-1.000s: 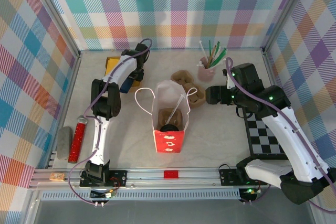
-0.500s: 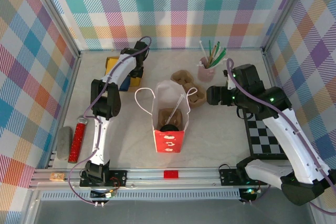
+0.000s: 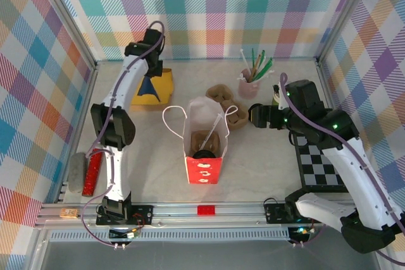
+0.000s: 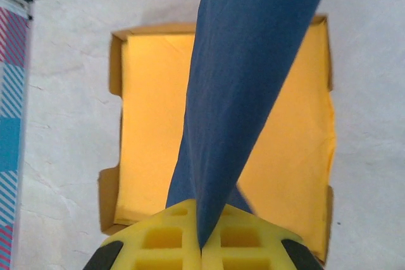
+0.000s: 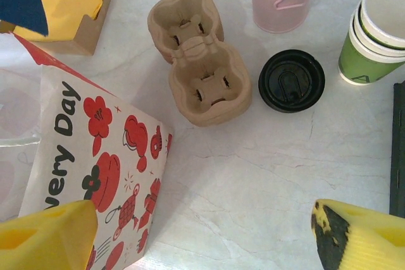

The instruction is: Pack the takeout coffee

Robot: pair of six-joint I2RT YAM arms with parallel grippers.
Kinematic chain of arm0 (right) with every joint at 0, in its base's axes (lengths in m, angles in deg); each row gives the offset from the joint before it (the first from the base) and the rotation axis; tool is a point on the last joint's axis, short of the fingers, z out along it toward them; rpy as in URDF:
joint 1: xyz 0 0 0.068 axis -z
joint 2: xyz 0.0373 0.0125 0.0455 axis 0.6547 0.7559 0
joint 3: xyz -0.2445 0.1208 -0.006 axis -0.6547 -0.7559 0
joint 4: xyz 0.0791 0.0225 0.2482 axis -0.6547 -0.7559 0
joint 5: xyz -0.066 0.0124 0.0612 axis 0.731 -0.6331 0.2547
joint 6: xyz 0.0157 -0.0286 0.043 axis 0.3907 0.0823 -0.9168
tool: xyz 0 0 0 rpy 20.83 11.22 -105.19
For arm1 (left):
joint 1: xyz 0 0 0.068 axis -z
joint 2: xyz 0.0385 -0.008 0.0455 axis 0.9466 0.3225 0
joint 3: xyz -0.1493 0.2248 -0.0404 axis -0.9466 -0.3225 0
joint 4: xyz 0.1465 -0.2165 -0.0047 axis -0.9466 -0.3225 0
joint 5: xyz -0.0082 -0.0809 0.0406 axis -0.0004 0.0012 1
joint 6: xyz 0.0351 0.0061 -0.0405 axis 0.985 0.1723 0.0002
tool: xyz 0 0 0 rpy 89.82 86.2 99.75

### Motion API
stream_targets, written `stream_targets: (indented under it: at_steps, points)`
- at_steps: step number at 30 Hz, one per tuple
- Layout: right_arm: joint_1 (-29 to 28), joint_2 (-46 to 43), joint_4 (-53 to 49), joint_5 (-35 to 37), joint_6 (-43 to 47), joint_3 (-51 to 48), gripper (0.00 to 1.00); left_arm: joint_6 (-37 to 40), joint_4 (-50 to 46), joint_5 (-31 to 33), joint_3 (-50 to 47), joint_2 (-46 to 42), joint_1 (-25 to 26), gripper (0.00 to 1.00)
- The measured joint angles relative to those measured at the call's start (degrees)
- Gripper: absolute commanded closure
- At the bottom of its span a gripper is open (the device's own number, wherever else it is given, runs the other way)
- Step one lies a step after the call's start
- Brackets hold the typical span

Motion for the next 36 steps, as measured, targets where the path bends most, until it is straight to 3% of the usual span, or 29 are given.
stream_targets:
  at_steps: [8,20,30,36]
  points:
    - [0.0,-1.38,-0.22,-0.44,-0.02,0.0,0.13,-2.99,-1.07,-6.21,1.55,-7.39,-0.04,1.0]
    - [0.0,-4.33,-0.94,-0.59,-0.07,0.0,0.12,-9.9,0.24,-24.68,2.82,-18.64,0.0,1.0]
    - [0.0,-4.76,-1.11,-1.7,-0.68,0.0,0.12,-14.82,8.0,-36.68,-0.07,-28.55,3.65,1.0]
    - [0.0,-5.53,-1.64,-2.12,-1.16,0.02,0.13,-19.82,18.49,-43.6,-10.08,-35.58,6.19,1.0]
